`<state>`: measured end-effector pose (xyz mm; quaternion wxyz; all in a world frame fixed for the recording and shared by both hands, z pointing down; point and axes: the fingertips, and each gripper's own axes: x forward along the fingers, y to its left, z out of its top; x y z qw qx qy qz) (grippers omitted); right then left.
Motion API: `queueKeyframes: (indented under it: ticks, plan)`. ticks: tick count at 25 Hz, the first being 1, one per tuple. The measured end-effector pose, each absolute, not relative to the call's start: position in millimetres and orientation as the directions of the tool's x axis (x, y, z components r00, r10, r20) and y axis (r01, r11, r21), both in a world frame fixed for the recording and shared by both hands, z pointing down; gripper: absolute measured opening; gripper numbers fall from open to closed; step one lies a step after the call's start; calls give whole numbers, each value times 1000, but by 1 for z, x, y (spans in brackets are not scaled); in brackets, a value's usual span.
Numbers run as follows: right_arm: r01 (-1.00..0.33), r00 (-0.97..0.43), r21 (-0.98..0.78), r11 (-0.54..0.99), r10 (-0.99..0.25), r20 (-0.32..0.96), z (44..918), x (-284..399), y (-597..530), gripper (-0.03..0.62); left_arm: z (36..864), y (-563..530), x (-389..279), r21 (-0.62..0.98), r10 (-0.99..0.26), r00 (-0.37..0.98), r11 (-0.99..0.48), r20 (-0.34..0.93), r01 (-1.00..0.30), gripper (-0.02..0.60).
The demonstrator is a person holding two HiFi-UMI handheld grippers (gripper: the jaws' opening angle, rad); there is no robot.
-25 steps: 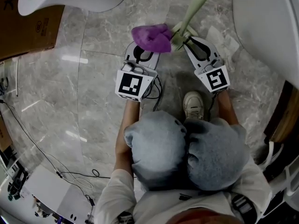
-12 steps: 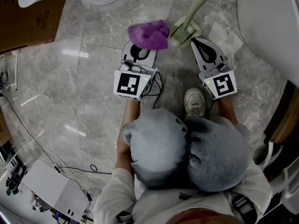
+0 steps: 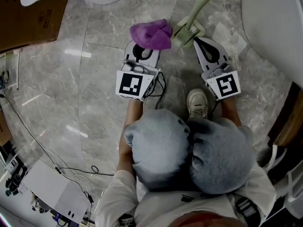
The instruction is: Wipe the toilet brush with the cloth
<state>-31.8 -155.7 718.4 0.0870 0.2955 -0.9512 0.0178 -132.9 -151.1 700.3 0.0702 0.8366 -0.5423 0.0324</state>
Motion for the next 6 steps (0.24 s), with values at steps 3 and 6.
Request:
queueKeyframes:
  ticks: [3, 6]
  plan:
    - [-567, -809, 18, 823, -561, 174, 718, -31, -156, -3, 703, -149, -133, 76, -899, 415, -409, 138, -910, 79]
    - [-566, -810, 17, 824, -560, 174, 717, -31, -156, -5, 704, -149, -133, 69, -898, 416, -410, 145, -909, 80]
